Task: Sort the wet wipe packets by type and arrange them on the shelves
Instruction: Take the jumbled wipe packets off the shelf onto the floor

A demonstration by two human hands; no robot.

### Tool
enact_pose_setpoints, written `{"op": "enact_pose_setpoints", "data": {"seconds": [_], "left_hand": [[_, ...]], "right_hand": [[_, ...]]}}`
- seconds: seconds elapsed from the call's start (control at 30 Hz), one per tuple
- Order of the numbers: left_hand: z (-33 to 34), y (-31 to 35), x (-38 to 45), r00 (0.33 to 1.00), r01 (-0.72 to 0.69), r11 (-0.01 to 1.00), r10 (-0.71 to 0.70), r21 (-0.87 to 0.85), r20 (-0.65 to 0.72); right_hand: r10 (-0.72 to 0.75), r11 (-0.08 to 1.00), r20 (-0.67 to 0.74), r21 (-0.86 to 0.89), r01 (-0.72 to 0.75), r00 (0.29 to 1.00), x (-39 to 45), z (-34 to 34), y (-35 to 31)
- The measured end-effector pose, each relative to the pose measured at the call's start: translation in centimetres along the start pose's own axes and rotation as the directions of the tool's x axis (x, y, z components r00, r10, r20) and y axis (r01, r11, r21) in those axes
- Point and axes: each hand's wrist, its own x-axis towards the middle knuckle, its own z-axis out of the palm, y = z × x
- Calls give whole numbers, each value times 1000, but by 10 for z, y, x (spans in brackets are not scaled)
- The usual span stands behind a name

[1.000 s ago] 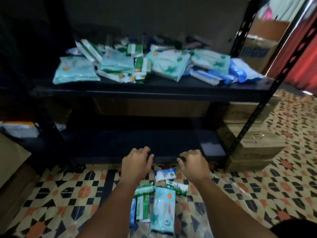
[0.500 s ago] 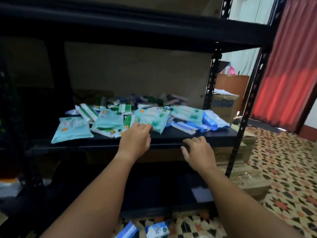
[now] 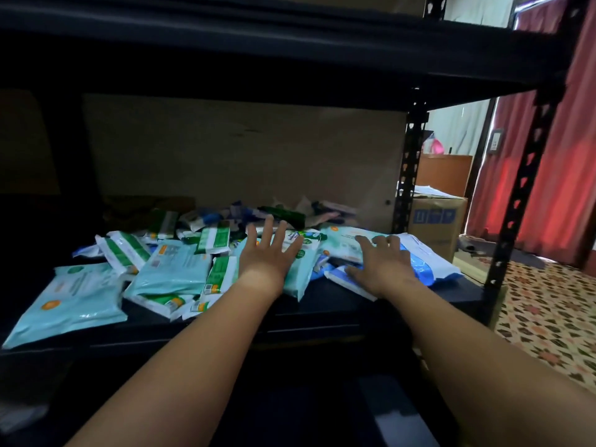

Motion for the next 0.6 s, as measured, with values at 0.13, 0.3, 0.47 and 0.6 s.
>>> {"op": "enact_pose_setpoints", "data": {"seconds": [0.13, 0.3, 0.47, 0.6], "left_hand": [[23, 6, 25, 999, -39, 998, 41, 47, -29], [39, 5, 35, 997, -68, 994, 64, -83, -42], [36, 5, 34, 993, -74, 992, 64, -102, -99], [28, 3, 32, 994, -82, 975, 66, -207, -84]], "right_hand": [[64, 991, 70, 109, -71, 995, 28, 14, 2], [28, 982, 68, 182, -40, 997, 52, 29, 12], [-19, 996, -103, 89, 29, 995, 52, 41, 13], [-41, 999, -195, -36, 35, 980, 49, 38, 12]]}}
